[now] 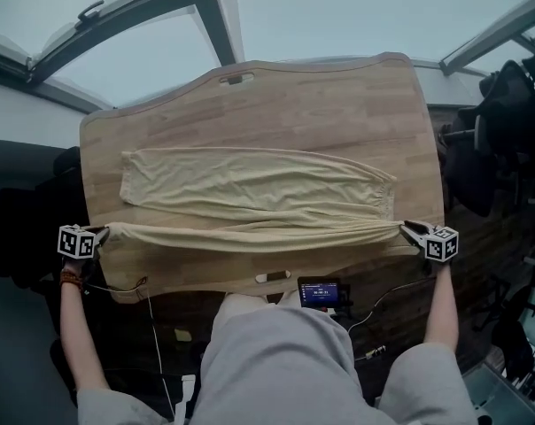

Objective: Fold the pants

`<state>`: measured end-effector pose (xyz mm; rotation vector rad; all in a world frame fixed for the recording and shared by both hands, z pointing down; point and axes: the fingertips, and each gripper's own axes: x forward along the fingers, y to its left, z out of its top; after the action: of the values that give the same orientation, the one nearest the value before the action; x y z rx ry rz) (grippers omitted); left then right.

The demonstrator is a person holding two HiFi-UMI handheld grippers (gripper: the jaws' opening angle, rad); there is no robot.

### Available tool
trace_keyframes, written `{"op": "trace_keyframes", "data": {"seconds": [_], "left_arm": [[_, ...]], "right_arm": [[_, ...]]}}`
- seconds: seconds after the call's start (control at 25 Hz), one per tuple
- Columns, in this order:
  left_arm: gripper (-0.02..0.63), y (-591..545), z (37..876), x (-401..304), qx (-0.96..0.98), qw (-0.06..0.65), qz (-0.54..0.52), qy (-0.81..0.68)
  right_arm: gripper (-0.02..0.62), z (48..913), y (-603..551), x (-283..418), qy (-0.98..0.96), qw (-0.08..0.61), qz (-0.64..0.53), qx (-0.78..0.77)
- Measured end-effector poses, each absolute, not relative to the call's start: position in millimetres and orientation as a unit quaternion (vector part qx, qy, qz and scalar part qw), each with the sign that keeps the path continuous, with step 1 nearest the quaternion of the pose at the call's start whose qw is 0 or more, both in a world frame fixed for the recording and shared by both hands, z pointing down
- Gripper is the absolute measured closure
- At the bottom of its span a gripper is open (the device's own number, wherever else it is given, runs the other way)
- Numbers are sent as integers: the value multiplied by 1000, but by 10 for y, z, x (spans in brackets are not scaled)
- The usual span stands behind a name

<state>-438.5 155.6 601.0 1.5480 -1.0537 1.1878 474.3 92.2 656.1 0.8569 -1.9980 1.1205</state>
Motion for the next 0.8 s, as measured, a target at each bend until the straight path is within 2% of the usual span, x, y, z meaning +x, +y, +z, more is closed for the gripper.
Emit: {"op": "trace_keyframes", "data": {"seconds": [0.24,0.6,0.68,0.72,0.8], "left_arm": [[592,312,5910,-4698,622,413,495,-444],[592,-724,6713,-4793,542,418,542,-489],[557,-867,6824,-4839,527,408,540,-514],[506,-943,6830,-4856,528,406,523,-531],[453,-1087,6737,-4886,543,415,455,-571]], "right_arm": [[508,6564,147,4660,-758,327,408,390],[505,7047,-819,4603,-658,332,454,500],[493,7146,-922,4611,-637,329,456,527],[475,7162,-968,4630,-632,325,450,541],[432,7123,-1015,4703,-631,325,424,562]]}}
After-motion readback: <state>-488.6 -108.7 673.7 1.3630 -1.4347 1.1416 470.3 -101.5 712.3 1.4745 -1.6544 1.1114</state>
